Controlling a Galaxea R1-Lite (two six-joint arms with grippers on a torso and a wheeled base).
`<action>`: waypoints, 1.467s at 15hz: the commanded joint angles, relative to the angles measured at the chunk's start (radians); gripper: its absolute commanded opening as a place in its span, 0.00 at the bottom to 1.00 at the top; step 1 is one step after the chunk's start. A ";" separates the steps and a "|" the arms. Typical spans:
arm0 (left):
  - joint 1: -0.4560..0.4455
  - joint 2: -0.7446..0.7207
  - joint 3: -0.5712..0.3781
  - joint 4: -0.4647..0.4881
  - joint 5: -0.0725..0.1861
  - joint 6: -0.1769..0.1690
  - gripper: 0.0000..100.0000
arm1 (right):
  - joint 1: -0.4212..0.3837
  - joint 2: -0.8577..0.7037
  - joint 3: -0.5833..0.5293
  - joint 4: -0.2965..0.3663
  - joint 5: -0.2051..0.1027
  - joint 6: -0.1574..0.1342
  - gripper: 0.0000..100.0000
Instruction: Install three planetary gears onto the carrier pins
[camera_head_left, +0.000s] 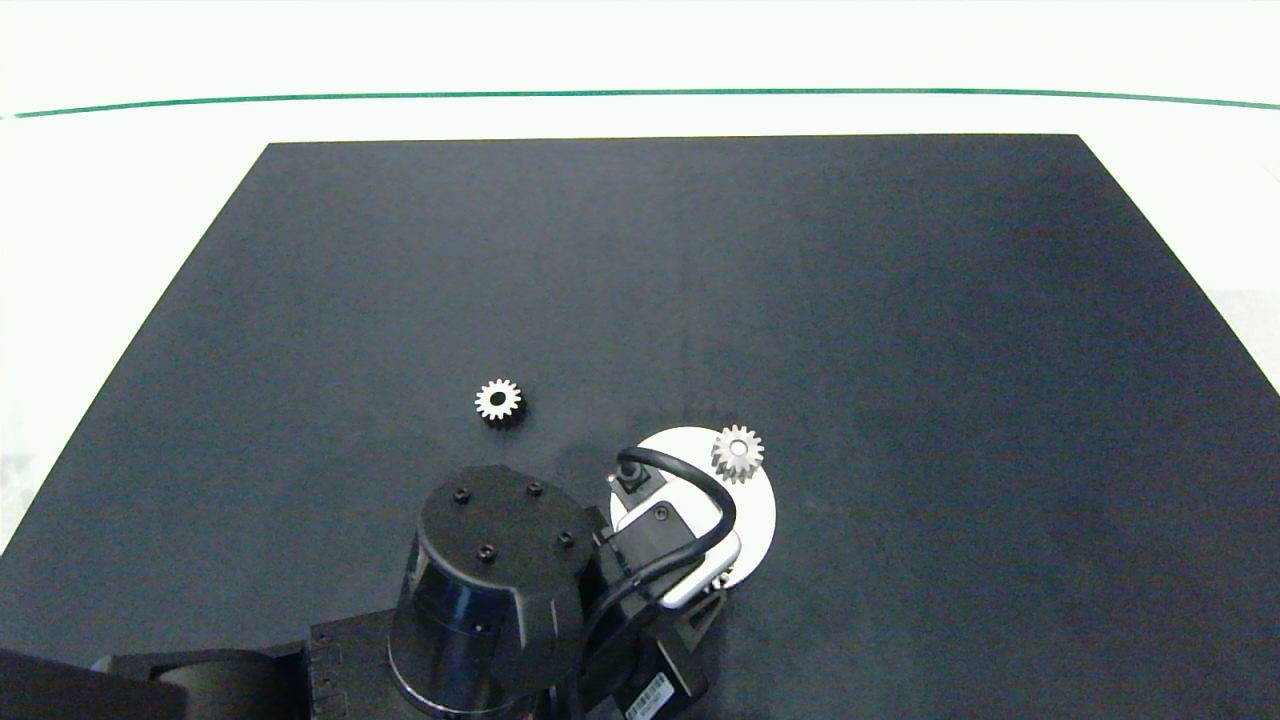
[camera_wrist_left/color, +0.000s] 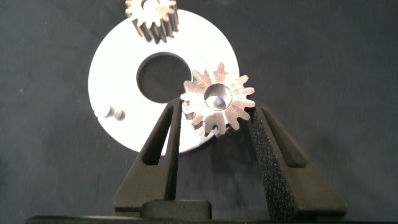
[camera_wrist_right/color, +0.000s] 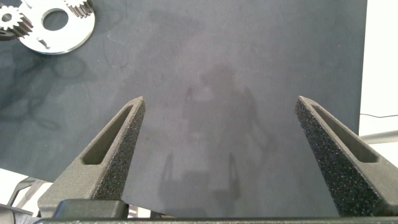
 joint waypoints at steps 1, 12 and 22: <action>-0.001 0.015 -0.031 -0.001 0.003 0.001 0.00 | 0.000 0.006 -0.003 0.001 -0.002 -0.001 1.00; -0.041 0.040 -0.039 -0.023 0.015 -0.042 0.00 | -0.001 0.009 -0.007 0.001 -0.001 -0.007 1.00; -0.036 0.074 -0.011 -0.095 0.032 -0.021 0.00 | 0.000 0.008 -0.006 0.001 -0.001 -0.009 1.00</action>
